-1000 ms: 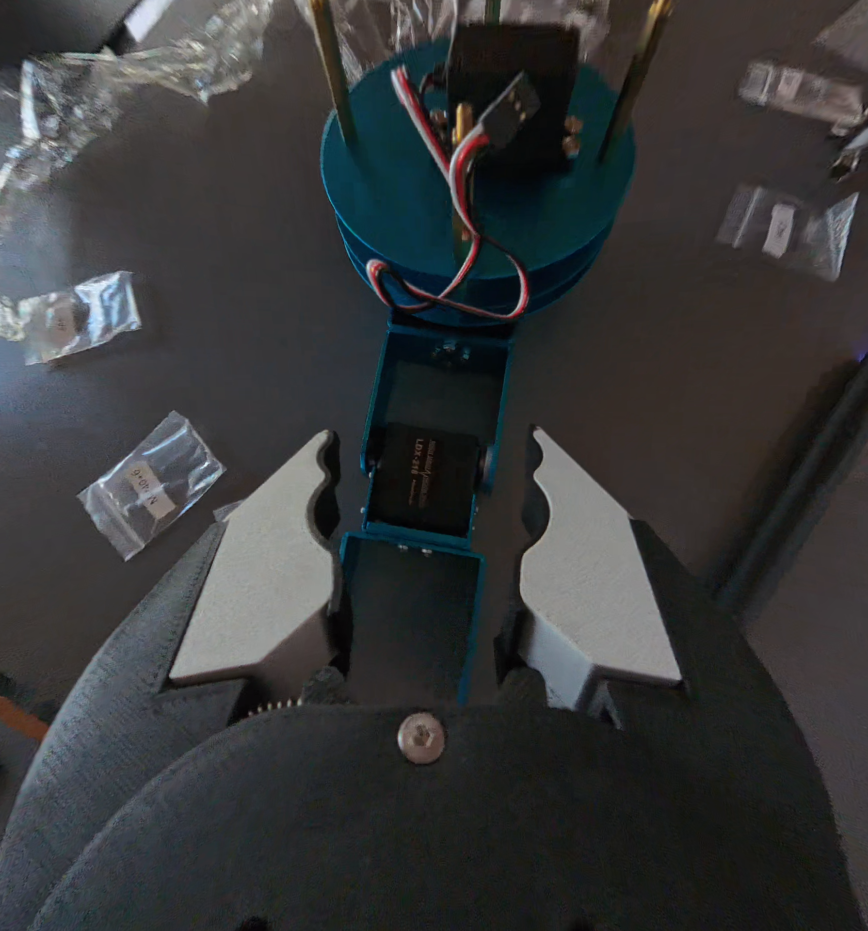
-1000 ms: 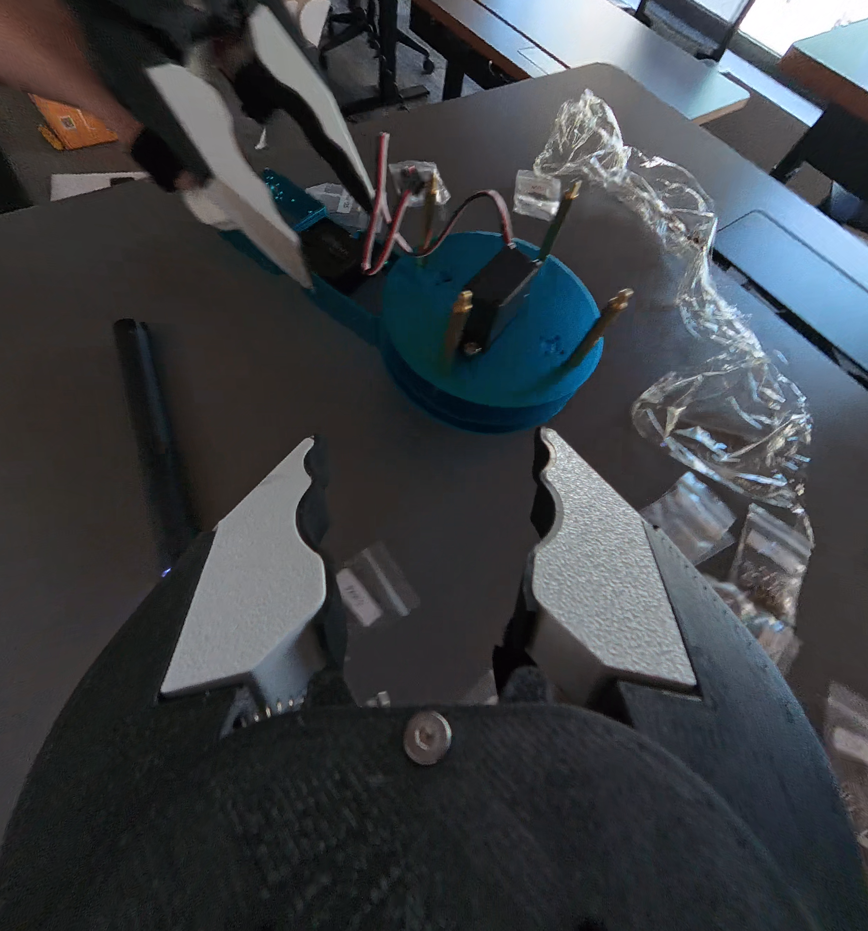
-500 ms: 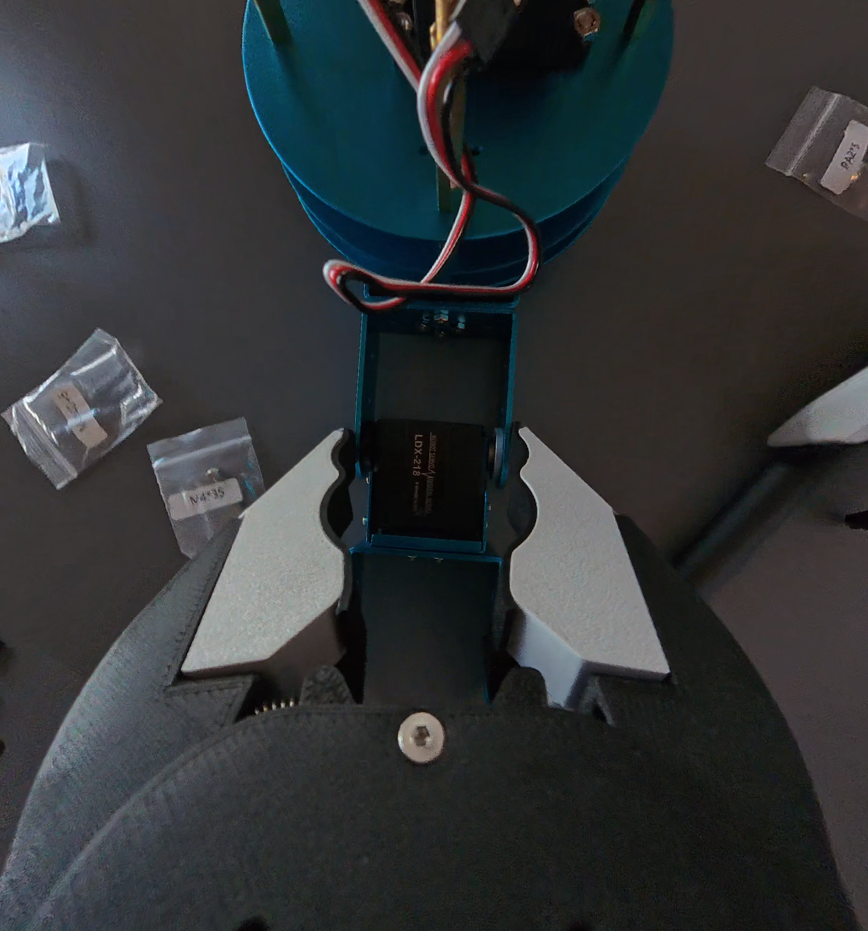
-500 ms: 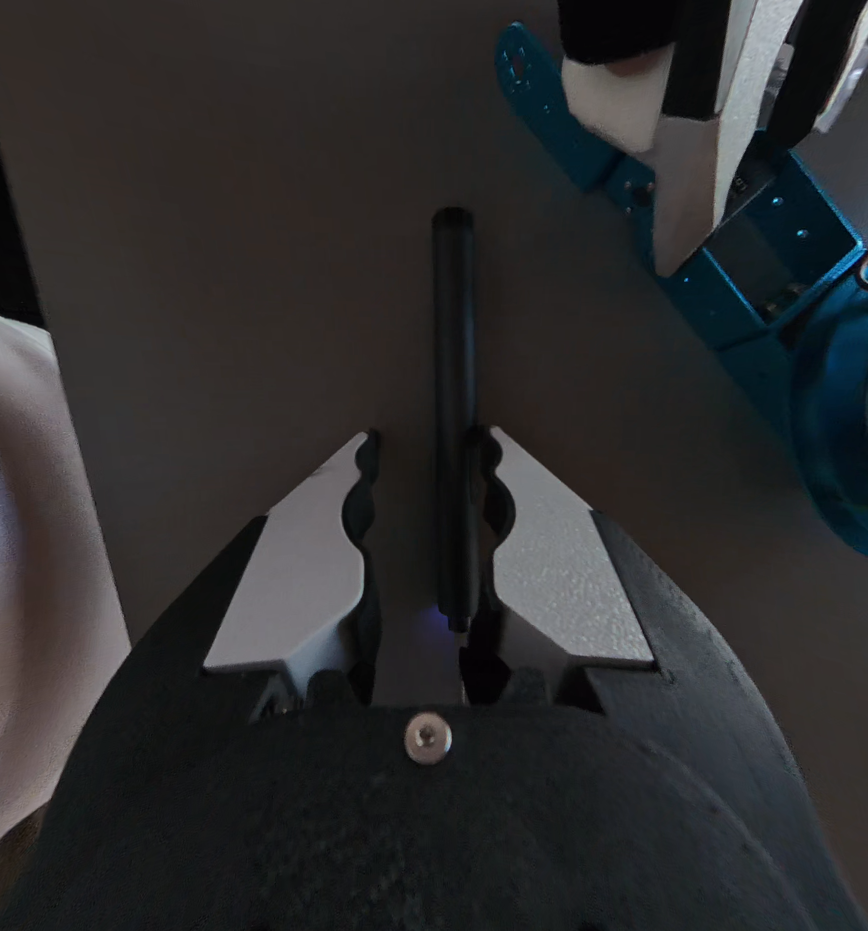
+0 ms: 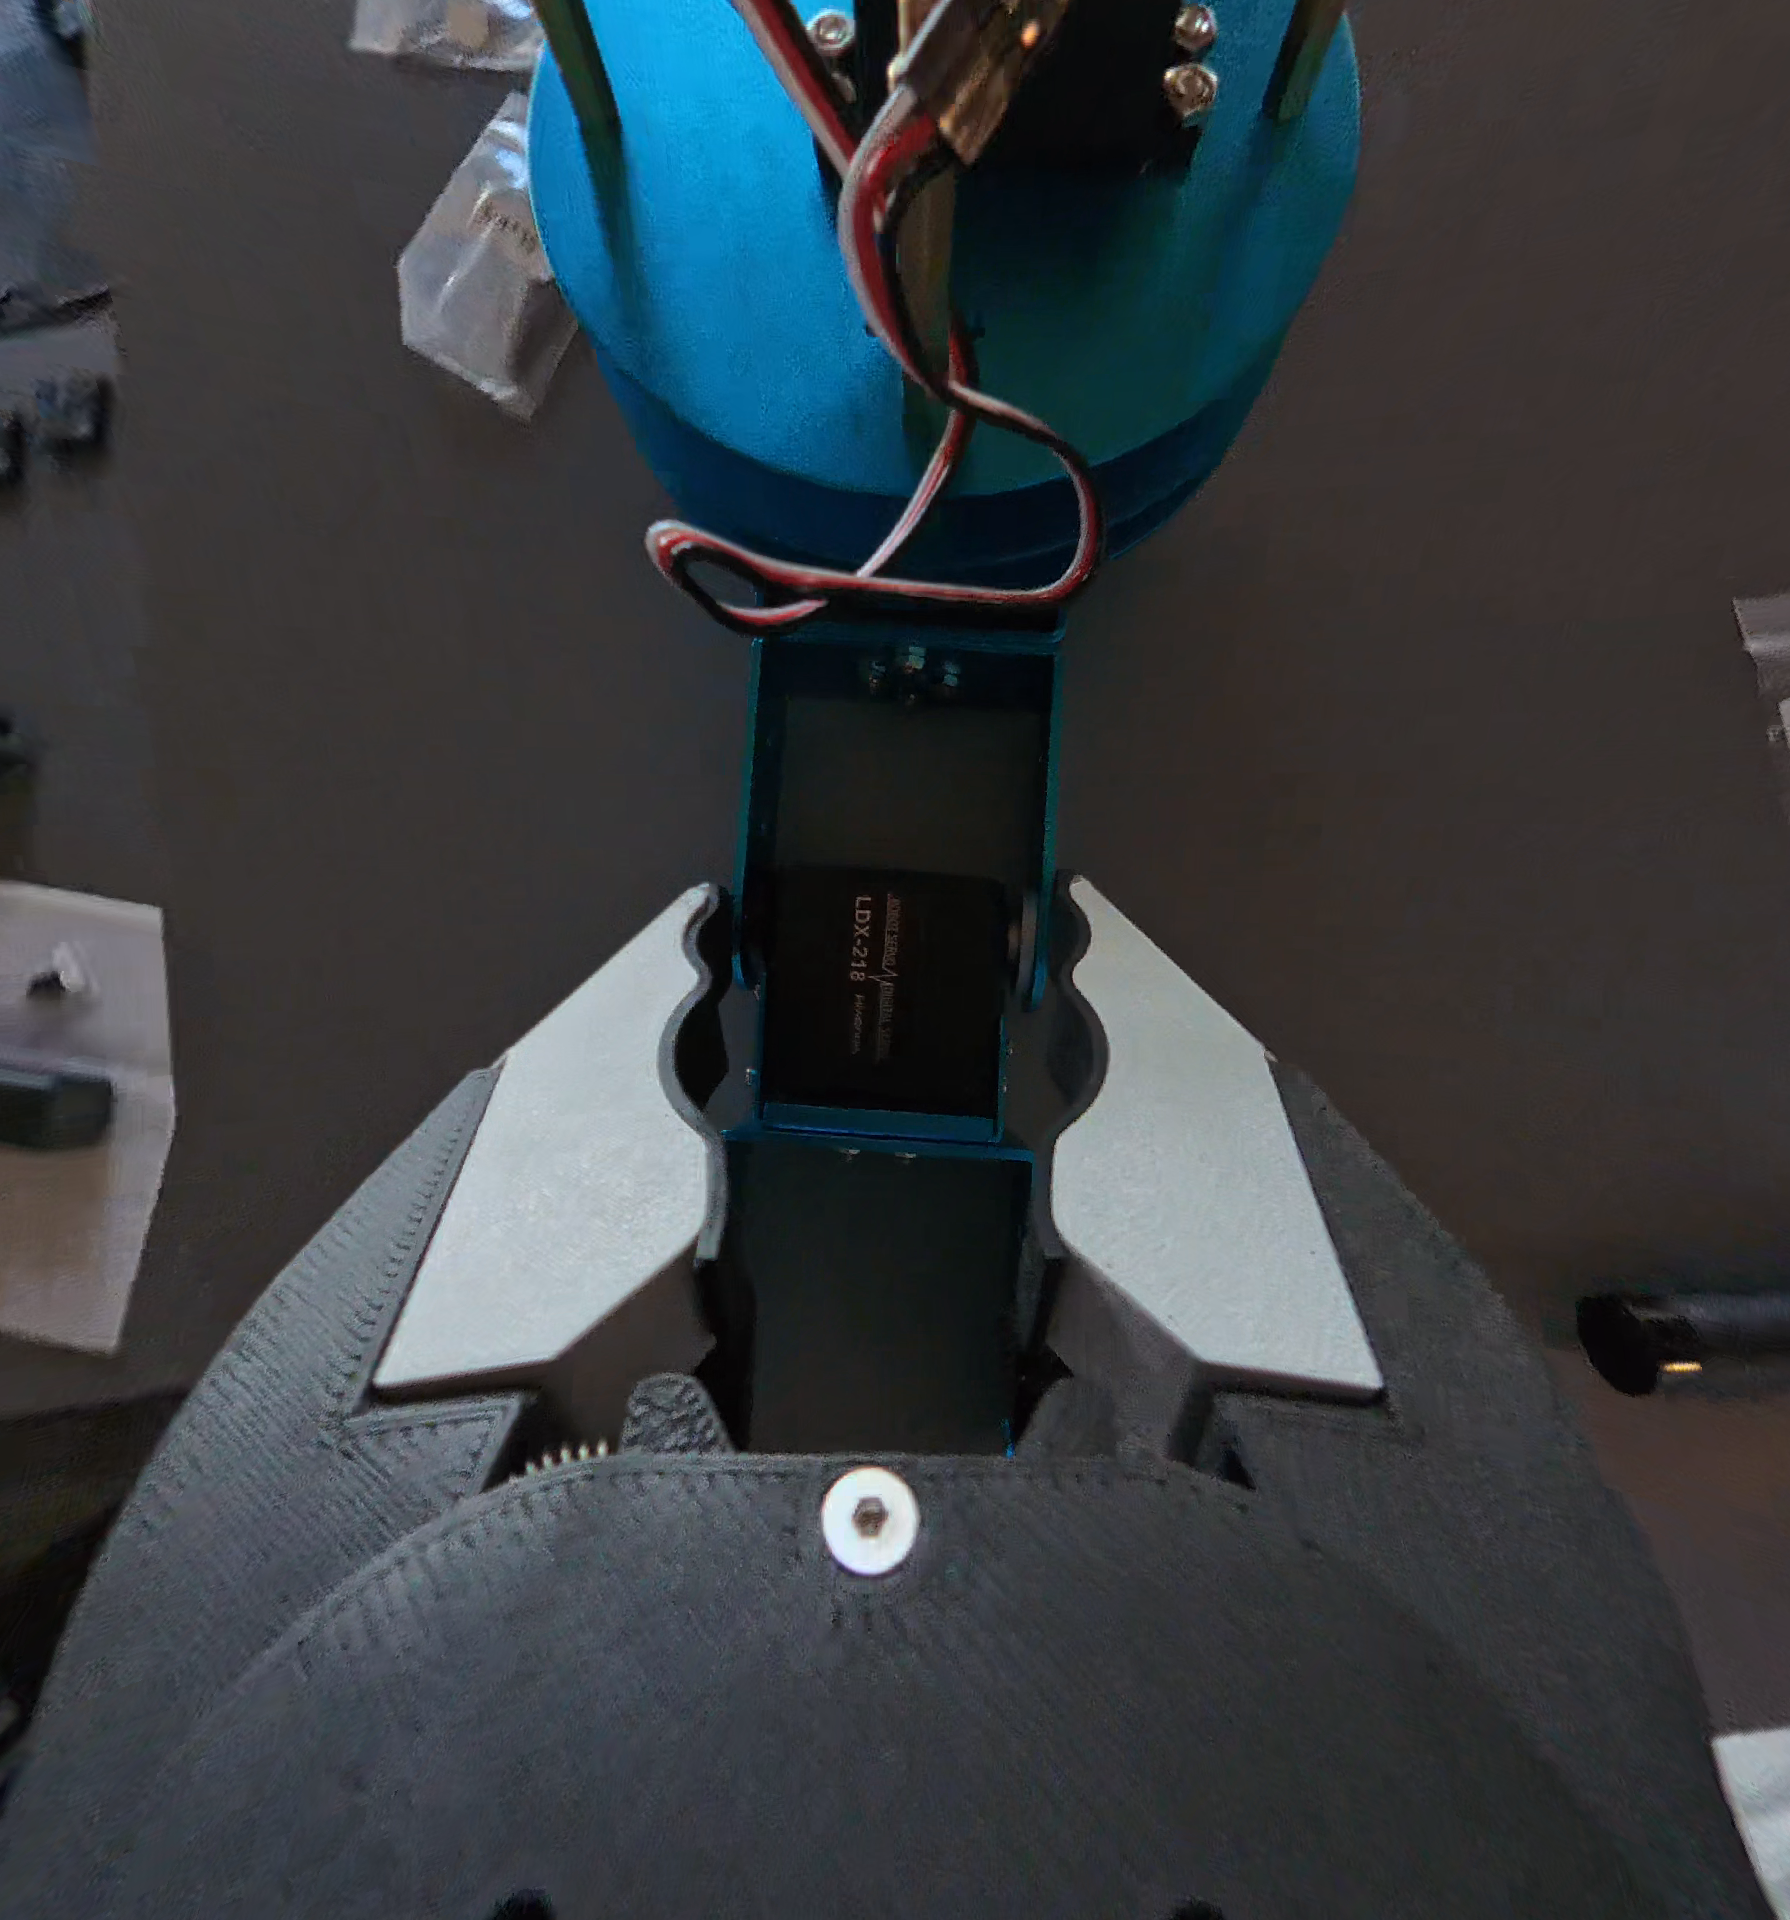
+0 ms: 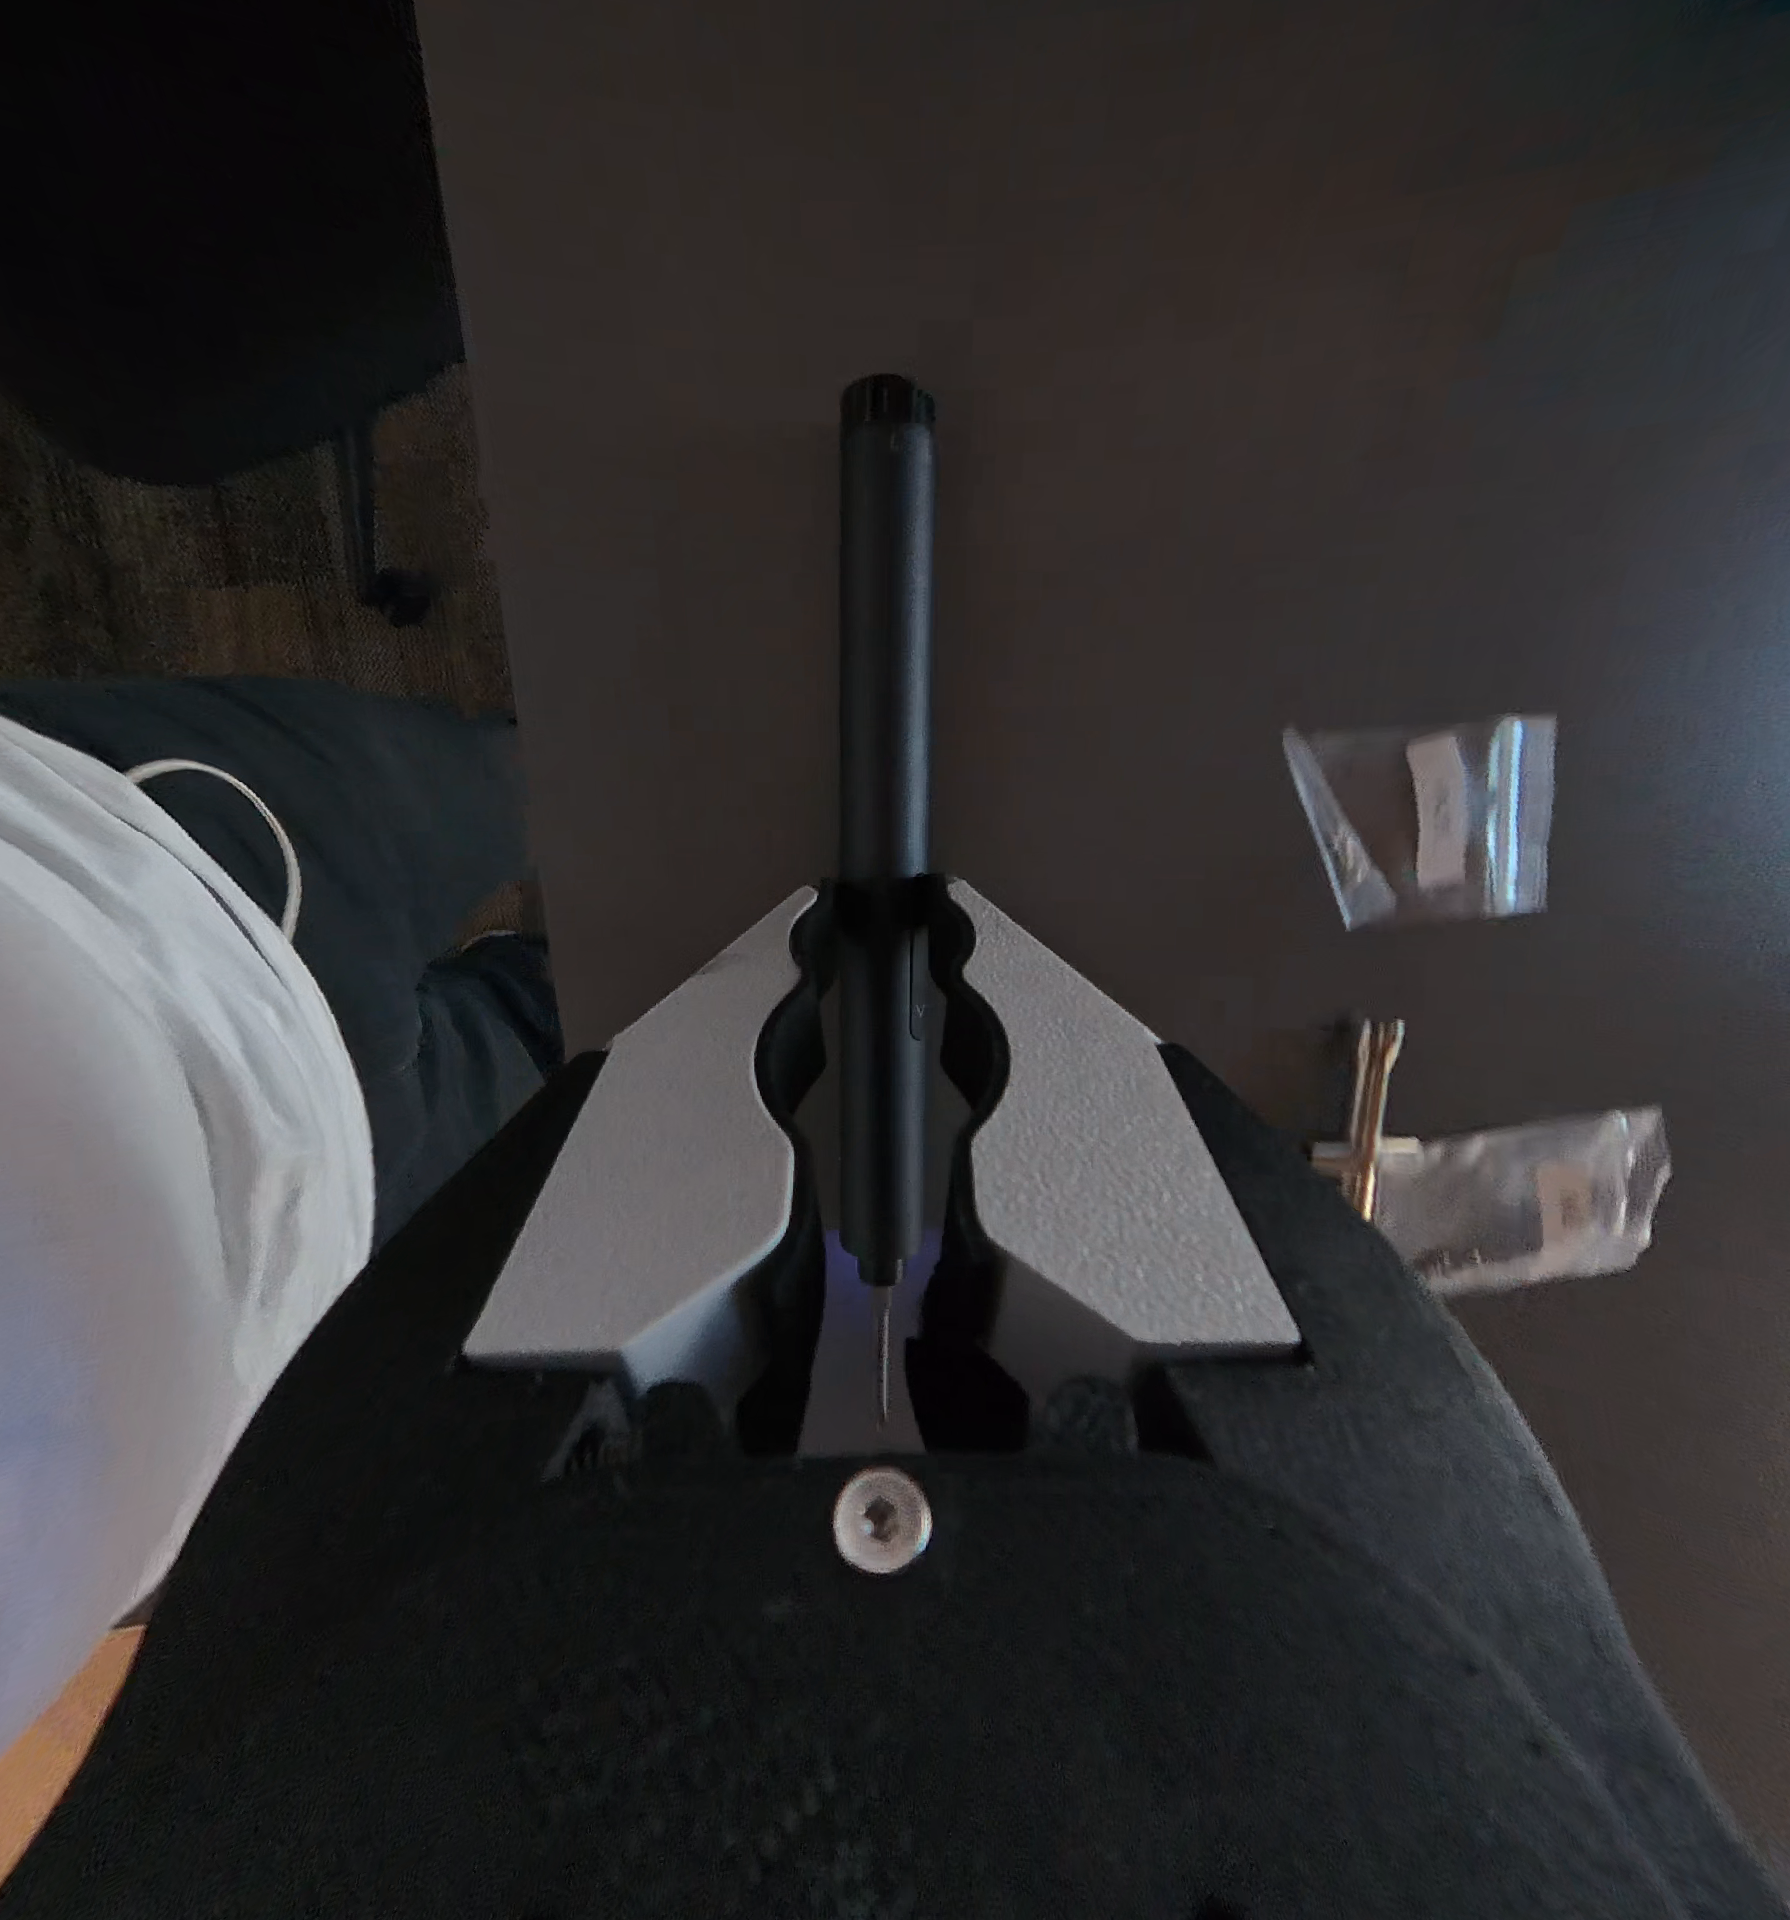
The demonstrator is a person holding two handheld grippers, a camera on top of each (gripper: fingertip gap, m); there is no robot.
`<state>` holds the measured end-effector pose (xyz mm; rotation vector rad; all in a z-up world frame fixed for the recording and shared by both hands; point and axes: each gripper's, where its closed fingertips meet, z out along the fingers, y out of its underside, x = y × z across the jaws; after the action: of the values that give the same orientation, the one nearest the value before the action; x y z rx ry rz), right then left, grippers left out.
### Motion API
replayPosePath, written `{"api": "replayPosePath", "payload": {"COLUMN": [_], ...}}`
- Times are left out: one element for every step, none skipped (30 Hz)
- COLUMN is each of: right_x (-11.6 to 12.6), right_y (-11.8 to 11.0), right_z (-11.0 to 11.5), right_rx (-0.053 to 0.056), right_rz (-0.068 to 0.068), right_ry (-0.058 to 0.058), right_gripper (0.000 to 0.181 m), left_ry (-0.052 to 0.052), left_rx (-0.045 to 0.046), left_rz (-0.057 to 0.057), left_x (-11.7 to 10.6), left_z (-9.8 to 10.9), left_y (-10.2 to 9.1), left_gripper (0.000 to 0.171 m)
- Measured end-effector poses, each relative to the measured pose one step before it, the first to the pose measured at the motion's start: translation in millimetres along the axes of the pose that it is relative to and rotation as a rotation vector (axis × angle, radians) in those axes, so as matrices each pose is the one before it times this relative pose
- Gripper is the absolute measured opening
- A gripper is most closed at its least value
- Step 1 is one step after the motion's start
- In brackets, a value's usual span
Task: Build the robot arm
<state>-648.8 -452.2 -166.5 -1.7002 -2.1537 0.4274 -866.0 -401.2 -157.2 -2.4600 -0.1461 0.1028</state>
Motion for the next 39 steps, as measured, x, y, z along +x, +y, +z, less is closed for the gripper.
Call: {"api": "replayPosePath", "payload": {"right_x": [0.68, 0.85, 1.03, 1.37, 1.76, 2.32, 2.69, 3.12, 2.86, 2.61, 2.37, 2.28, 2.57, 3.01, 2.44, 1.79, 1.6, 1.06, 0.48, -0.05, 0.14, 0.19, 0.27, 0.42, 0.56, 0.07, 0.14, 0.94, 0.89, 0.12, -0.72, -1.88, -1.86, -1.67, -2.52, -3.19, -3.6, -3.31, -2.65], "right_y": [8.53, 7.9, 7.28, 7.08, 7.01, 7.54, 8.33, 8.9, 8.98, 9.05, 8.94, 8.81, 8.65, 8.47, 8.01, 7.33, 6.45, 5.23, 3.52, 2.36, 1.55, 1.07, 0.93, 0.78, 0.32, 0.07, 0.03, -0.3, -0.93, -1.75, -2.59, -3.39, -4.0, -5.26, -6.77, -8.83, -10.58, -12.09, -12.67], "right_z": [-4.21, -3.79, -3.56, -3.27, -3.32, -3.4, -3.87, -3.87, -4.11, -3.95, -4.06, -3.87, -3.69, -3.51, -3.31, -3.05, -2.65, -2.07, -1.56, -1.13, -0.7, -0.42, -0.43, -0.3, 0.04, 0.11, 0.16, 0.29, 0.42, 0.51, 0.7, 0.64, 0.72, 1.27, 1.61, 2.11, 2.75, 3.27, 3.85], "right_rx": [-0.0048, -0.0024, -0.0009, 0.0005, 0.001, -0.0003, -0.0034, -0.0048, -0.0045, -0.0039, -0.005, -0.006, -0.007, -0.0084, -0.0071, -0.0058, -0.0048, -0.0009, 0.0044, 0.0063, 0.0051, 0.0016, -0.0028, -0.0053, -0.0069, -0.009, -0.0123, -0.0122, -0.0092, -0.0073, -0.0027, -0.001, -0.0016, -0.0005, 0.0012, 0.0053, 0.0104, 0.0135, 0.0123], "right_rz": [-0.0074, -0.0044, 0.0016, 0.0052, 0.0065, 0.0086, 0.0123, 0.0119, 0.0111, 0.0116, 0.0125, 0.0117, 0.0102, 0.0077, 0.0043, 0.007, 0.0147, 0.018, 0.0165, 0.0156, 0.016, 0.0152, 0.011, 0.0085, 0.0097, 0.0094, 0.008, 0.0034, -0.005, -0.0124, -0.0198, -0.0262, -0.0266, -0.02, -0.017, -0.014, -0.0189, -0.0263, -0.025], "right_ry": [0.0089, 0.0075, 0.0052, 0.0056, 0.0072, 0.0079, 0.0101, 0.0112, 0.0094, 0.0058, 0.0026, 0.002, 0.0053, 0.01, 0.0084, 0.0058, 0.0053, 0.0035, 0.0011, 0.0005, 0.0032, 0.0046, 0.0059, 0.0081, 0.0087, 0.0069, 0.0087, 0.0162, 0.0212, 0.0194, 0.0169, 0.0137, 0.0163, 0.0181, 0.0115, 0.0064, 0.0048, 0.007, 0.0089], "right_gripper": [0.017, 0.018, 0.018, 0.018, 0.018, 0.018, 0.018, 0.018, 0.017, 0.018, 0.018, 0.018, 0.018, 0.018, 0.018, 0.018, 0.018, 0.018, 0.018, 0.018, 0.018, 0.018, 0.018, 0.018, 0.018, 0.018, 0.018, 0.018, 0.018, 0.017, 0.017, 0.018, 0.017, 0.017, 0.017, 0.017, 0.017, 0.017, 0.017], "left_ry": [-0.0408, -0.0277, -0.0137, 0.0113, 0.0437, 0.0484, 0.0534, 0.0654, 0.0542, 0.044, 0.0543, 0.0552, 0.0409, 0.0327, 0.0326, 0.0256, 0.0223, 0.0271, 0.0241, 0.0227, 0.0282, 0.032, 0.0327, 0.0383, 0.039, 0.0266, 0.01, 0.0201, 0.0361, 0.0332, 0.0219, 0.0119, -0.0081, -0.0321, -0.0459, -0.0373, -0.0162, -0.0009, 0.0101], "left_rx": [-0.00097, -0.00876, -0.01058, -0.00973, -0.00948, -0.01539, -0.02238, -0.02237, 0.01034, 0.00204, -0.00301, 0.01174, 0.00988, 0.01047, 0.01087, 0.00913, 0.00722, 0.00796, 0.00522, 0.00569, 0.00546, 0.00067, -0.00235, -0.00389, -0.00112, -0.00186, -0.00118, -0.00314, -0.015, -0.01564, -0.02274, -0.02404, -0.02126, -0.02392, -0.02266, -0.01848, -0.0146, -0.00836, -0.00262], "left_rz": [-0.0484, -0.0344, -0.0327, -0.0335, -0.0287, -0.0194, -0.0107, -0.0175, -0.0179, -0.0187, -0.0076, -0.0136, -0.0237, -0.0253, -0.0167, -0.0102, -0.0078, -0.0081, -0.0094, -0.0102, -0.0086, -0.0049, -0.0028, 0.0001, 0.0115, 0.0313, 0.0396, 0.0387, 0.0314, 0.0354, 0.0408, 0.0543, 0.0696, 0.0783, 0.0832, 0.0769, 0.0648, 0.0549, 0.0442], "left_x": [4.2, 5.11, 7.03, 10.76, 15.18, 14.86, 14.35, 14.71, 12.08, 9.32, 9.93, 9.67, 6.29, 4.39, 4.21, 2.91, 2.18, 3.01, 1.84, 1.31, 2.17, 2.81, 3.03, 4.13, 4.81, 3.73, 1.75, 4.1, 7.47, 7.22, 6.01, 4.86, 1.67, -2.56, -5.79, -5.25, -2.51, -0.31, 1.27], "left_z": [-2.49, -2.34, -2.3, -2.52, -2.04, -1.15, 0.01, 0.82, -0.52, -0.09, 1.04, 2.31, 1.93, 1.72, 2.17, 2.75, 2.88, 3.25, 3.57, 3.46, 3.78, 4.37, 4.87, 5.73, 5.87, 6.13, 5.37, 3.59, 0.43, -3.54, -7.98, -11.63, -14.14, -15.73, -16.29, -15.72, -13.77, -11.2, -8.38], "left_y": [2.75, 3.11, 2.69, 2.31, 1.79, 3.13, 4.71, 5.36, 0.32, 1.38, 1.9, -0.35, -0.49, -1.47, -2.1, -1.99, -2.28, -2.99, -2.73, -3.23, -3.93, -3.77, -3.83, -3.8, -4.51, -4.35, -3.91, -2.03, 1.27, 2.72, 5.91, 8.89, 10.92, 12.63, 13.17, 12.39, 10.41, 7.82, 5.3], "left_gripper": [0.062, 0.062, 0.061, 0.064, 0.073, 0.077, 0.076, 0.079, 0.079, 0.075, 0.062, 0.067, 0.066, 0.066, 0.068, 0.067, 0.066, 0.067, 0.065, 0.063, 0.065, 0.067, 0.068, 0.072, 0.078, 0.082, 0.084, 0.084, 0.081, 0.079, 0.076, 0.073, 0.07, 0.07, 0.07, 0.07, 0.069, 0.069, 0.067]}}
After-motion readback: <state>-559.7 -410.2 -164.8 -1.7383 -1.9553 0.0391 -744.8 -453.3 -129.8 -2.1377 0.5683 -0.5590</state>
